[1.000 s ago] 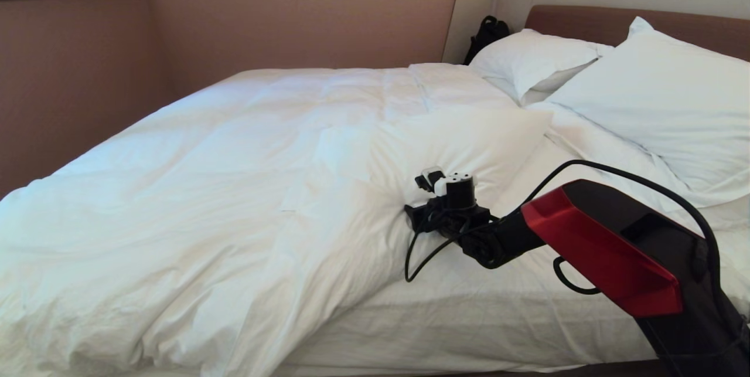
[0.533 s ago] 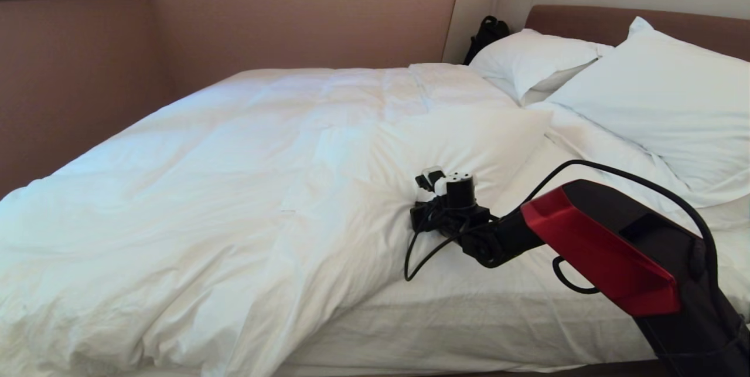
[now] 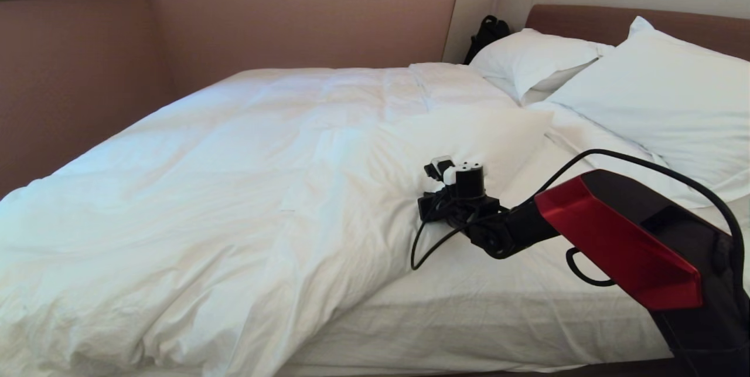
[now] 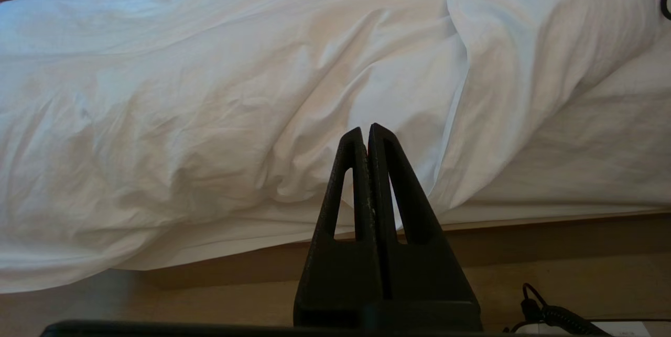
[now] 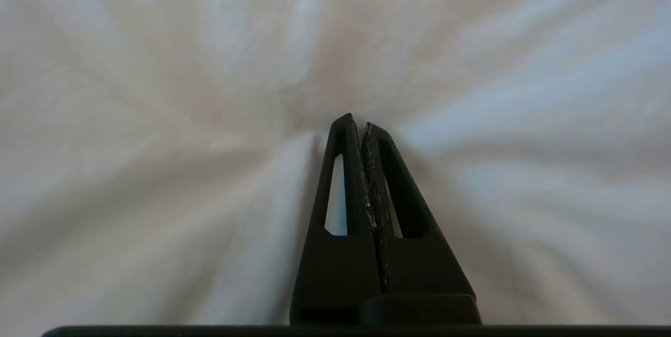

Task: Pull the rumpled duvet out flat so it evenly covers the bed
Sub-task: Hold the folded corner of the quilt

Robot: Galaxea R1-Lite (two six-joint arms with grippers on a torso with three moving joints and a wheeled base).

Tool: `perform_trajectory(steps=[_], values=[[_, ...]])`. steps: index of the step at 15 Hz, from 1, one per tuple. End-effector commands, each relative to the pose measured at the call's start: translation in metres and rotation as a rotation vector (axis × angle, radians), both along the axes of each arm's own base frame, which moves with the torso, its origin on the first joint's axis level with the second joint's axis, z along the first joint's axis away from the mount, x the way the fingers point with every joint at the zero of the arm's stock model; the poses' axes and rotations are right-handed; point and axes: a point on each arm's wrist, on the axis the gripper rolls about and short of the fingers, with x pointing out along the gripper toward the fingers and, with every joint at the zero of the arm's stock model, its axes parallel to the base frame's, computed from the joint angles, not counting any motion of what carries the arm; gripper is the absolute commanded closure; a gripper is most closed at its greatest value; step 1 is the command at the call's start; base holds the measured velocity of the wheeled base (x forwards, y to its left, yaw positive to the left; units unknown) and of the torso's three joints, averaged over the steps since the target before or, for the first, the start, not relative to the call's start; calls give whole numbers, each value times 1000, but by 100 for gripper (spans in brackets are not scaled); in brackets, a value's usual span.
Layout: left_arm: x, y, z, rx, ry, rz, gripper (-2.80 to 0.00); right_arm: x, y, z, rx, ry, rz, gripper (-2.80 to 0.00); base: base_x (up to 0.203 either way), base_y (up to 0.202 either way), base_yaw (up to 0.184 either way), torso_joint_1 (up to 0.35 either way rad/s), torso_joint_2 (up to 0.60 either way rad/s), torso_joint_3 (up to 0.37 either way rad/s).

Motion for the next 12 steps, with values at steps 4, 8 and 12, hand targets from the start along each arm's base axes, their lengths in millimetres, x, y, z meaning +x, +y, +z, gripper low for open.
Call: perform_trajectory(steps=[4,8,12], values=[[0,0,0,1,-1,0,0,-8,-15,20,-7,25,-26,0,0,0,0,0,0,0],[0,0,0,1,1,0,0,-19,-37,43,0,14,-60,0,0,0,0,0,0,0],[0,0,0,1,-1,0,0,-34,-46,65,9,-3,-66,0,0,0,0,0,0,0]])
